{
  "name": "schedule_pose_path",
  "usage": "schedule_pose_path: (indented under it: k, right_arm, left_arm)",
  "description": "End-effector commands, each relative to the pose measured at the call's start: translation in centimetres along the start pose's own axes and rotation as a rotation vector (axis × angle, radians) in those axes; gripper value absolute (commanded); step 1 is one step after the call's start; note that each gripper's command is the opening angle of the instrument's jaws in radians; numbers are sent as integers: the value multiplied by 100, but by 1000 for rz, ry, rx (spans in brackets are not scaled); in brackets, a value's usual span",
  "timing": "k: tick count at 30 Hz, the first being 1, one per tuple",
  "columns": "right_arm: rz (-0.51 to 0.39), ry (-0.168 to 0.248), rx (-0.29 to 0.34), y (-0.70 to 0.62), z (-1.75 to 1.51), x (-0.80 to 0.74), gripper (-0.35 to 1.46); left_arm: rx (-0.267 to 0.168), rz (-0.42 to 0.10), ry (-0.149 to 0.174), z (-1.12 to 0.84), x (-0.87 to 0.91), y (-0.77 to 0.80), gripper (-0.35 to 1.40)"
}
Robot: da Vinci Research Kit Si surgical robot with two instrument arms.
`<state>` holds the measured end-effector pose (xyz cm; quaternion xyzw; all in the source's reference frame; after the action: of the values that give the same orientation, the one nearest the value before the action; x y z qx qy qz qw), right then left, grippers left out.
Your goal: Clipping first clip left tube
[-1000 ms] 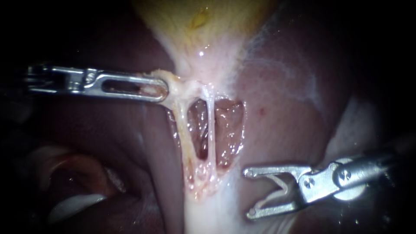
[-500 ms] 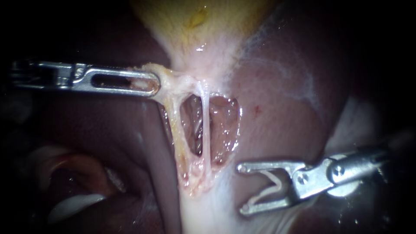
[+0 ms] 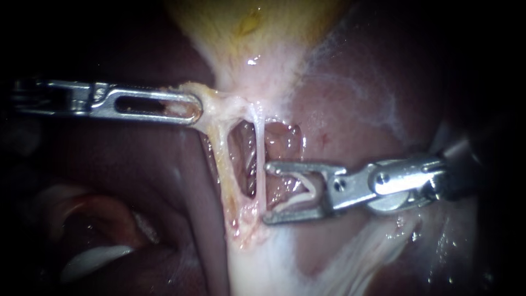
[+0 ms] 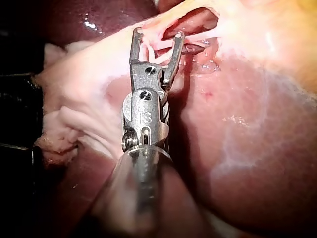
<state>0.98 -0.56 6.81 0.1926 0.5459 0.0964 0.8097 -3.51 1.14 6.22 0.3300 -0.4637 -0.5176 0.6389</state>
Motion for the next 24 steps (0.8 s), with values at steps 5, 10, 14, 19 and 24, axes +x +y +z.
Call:
schedule_pose_path:
  k: [5,10,14,19,24]
  right_arm:
    - [44,0,-1,3,17,-4,50]
    - [80,1,8,5,32,-13,50]
    - [108,0,11,7,49,-25,50]
    - [147,4,60,7,67,-34,49]
    - [190,9,153,6,76,-29,45]
  left_arm:
    - [-1,0,0,0,1,-2,-35]
    - [-4,0,-2,0,1,-2,-35]
    - [-2,-1,-1,1,1,-4,-35]
    - [-2,-1,-2,1,1,-4,-35]
    - [-2,-1,-2,1,1,-5,-35]
